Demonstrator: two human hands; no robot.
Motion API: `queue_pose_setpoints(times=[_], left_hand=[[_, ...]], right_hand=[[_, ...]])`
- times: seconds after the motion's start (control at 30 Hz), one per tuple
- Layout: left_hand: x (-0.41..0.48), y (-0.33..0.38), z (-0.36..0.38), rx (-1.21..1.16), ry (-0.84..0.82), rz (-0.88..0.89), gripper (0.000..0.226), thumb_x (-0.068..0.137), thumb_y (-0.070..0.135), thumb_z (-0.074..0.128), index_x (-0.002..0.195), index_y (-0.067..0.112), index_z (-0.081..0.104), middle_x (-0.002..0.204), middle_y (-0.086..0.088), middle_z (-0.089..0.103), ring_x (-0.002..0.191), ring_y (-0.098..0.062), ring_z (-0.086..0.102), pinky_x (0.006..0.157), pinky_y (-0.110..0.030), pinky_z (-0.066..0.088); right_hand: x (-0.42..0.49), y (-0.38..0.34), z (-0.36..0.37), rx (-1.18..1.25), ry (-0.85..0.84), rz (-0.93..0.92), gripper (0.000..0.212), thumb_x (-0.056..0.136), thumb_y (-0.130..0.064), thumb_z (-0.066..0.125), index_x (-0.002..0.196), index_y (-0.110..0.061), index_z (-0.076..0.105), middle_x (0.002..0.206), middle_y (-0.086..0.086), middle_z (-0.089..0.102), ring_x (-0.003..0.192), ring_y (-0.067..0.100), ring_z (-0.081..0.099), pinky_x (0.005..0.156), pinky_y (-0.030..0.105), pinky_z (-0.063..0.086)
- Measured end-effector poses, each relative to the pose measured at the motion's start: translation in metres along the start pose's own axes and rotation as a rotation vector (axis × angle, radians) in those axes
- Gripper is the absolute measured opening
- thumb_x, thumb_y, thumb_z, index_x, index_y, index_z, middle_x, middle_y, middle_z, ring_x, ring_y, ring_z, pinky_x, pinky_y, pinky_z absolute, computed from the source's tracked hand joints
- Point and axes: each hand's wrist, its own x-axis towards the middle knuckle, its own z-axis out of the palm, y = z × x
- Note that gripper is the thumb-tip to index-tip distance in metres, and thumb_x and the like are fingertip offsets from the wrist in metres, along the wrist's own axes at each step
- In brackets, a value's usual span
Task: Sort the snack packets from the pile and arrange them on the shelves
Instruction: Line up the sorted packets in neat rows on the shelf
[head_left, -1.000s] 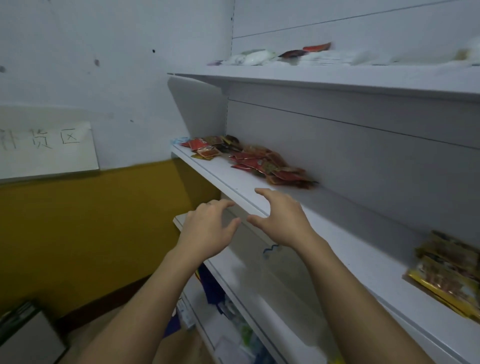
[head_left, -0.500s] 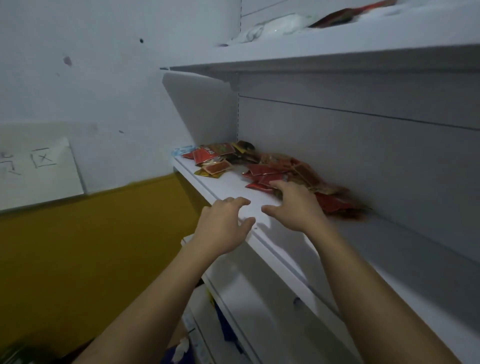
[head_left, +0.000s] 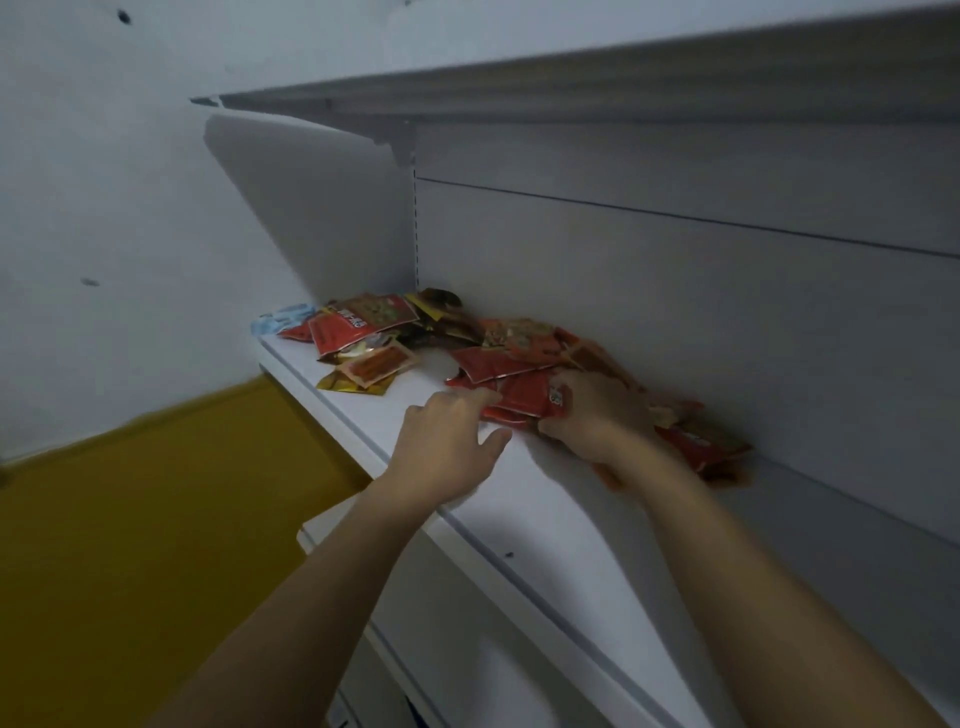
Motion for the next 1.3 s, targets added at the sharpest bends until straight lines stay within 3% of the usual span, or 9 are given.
queue_pose_setpoints(times=[0.17,0.37,0.5,0.6,0.77,0.87,1.03,1.13,1.3], left_hand=[[0.042,-0.02,0.011,-0.036,-0.028,0.119,0.043,0.094,0.047,0.054,0.133,0.03,0.054,0.123,0.005,0.064,0.111,-0.02,0.057,0.091,-0.041,0.046],[0.098,-0.054,0.013,-0.109,-0.039,0.226,0.04,0.089,0.045,0.052,0.127,0.033,0.057,0.115,0.005,0.068,0.105,-0.023,0.063,0.086,-0.041,0.053],[0.123,-0.074,0.02,-0.099,-0.013,0.297,0.038,0.091,0.037,0.059,0.126,0.026,0.06,0.12,-0.001,0.066,0.11,-0.026,0.059,0.085,-0.035,0.047],[0.135,-0.084,0.027,-0.071,-0.031,0.319,0.039,0.092,0.039,0.057,0.128,0.026,0.058,0.122,-0.001,0.064,0.113,-0.027,0.056,0.088,-0.037,0.046],[0.147,-0.092,0.042,-0.078,-0.055,0.33,0.045,0.092,0.042,0.052,0.134,0.025,0.055,0.131,-0.002,0.06,0.123,-0.029,0.052,0.098,-0.04,0.04],[0.153,-0.093,0.05,-0.034,-0.129,0.317,0.052,0.094,0.045,0.051,0.142,0.026,0.047,0.143,-0.004,0.051,0.133,-0.028,0.043,0.106,-0.039,0.034],[0.163,-0.089,0.057,-0.048,-0.204,0.302,0.056,0.093,0.042,0.053,0.144,0.02,0.043,0.143,-0.009,0.048,0.133,-0.032,0.041,0.106,-0.042,0.039],[0.163,-0.09,0.063,-0.087,-0.175,0.322,0.047,0.094,0.034,0.052,0.137,0.013,0.051,0.134,-0.014,0.055,0.126,-0.037,0.048,0.097,-0.042,0.046],[0.161,-0.092,0.074,-0.172,-0.041,0.413,0.038,0.079,0.018,0.046,0.101,-0.003,0.068,0.095,-0.024,0.067,0.085,-0.044,0.064,0.065,-0.045,0.055]], right_hand=[[0.028,0.0,0.014,-0.057,0.051,0.112,0.054,0.074,-0.067,0.06,0.117,-0.035,0.062,0.122,-0.005,0.064,0.113,0.025,0.06,0.09,0.043,0.051],[0.052,-0.018,0.014,-0.114,-0.016,0.233,0.065,0.077,-0.066,0.062,0.13,-0.029,0.057,0.132,0.001,0.059,0.123,0.027,0.053,0.098,0.04,0.046],[0.063,-0.031,0.024,-0.14,0.004,0.365,0.066,0.08,-0.076,0.05,0.116,-0.023,0.066,0.121,0.003,0.066,0.115,0.028,0.058,0.09,0.036,0.049],[0.065,-0.039,0.03,-0.137,0.005,0.459,0.072,0.079,-0.081,0.046,0.11,-0.019,0.068,0.116,0.006,0.068,0.11,0.028,0.06,0.085,0.035,0.048],[0.063,-0.055,0.036,-0.112,0.011,0.54,0.081,0.077,-0.083,0.047,0.127,-0.02,0.06,0.131,0.007,0.06,0.12,0.029,0.056,0.095,0.036,0.047],[0.062,-0.063,0.044,-0.098,0.04,0.58,0.078,0.081,-0.079,0.046,0.126,-0.016,0.059,0.13,0.007,0.06,0.119,0.028,0.056,0.091,0.032,0.044],[0.068,-0.07,0.065,-0.064,0.149,0.693,0.098,0.076,-0.085,0.045,0.139,-0.01,0.046,0.14,0.015,0.049,0.127,0.035,0.048,0.099,0.042,0.046],[0.07,-0.069,0.071,-0.092,0.178,0.72,0.092,0.079,-0.078,0.051,0.14,-0.01,0.044,0.141,0.015,0.046,0.129,0.036,0.044,0.1,0.044,0.045],[0.067,-0.064,0.069,-0.067,0.182,0.682,0.061,0.089,-0.05,0.055,0.134,-0.009,0.048,0.138,0.015,0.049,0.127,0.036,0.046,0.097,0.041,0.044]])
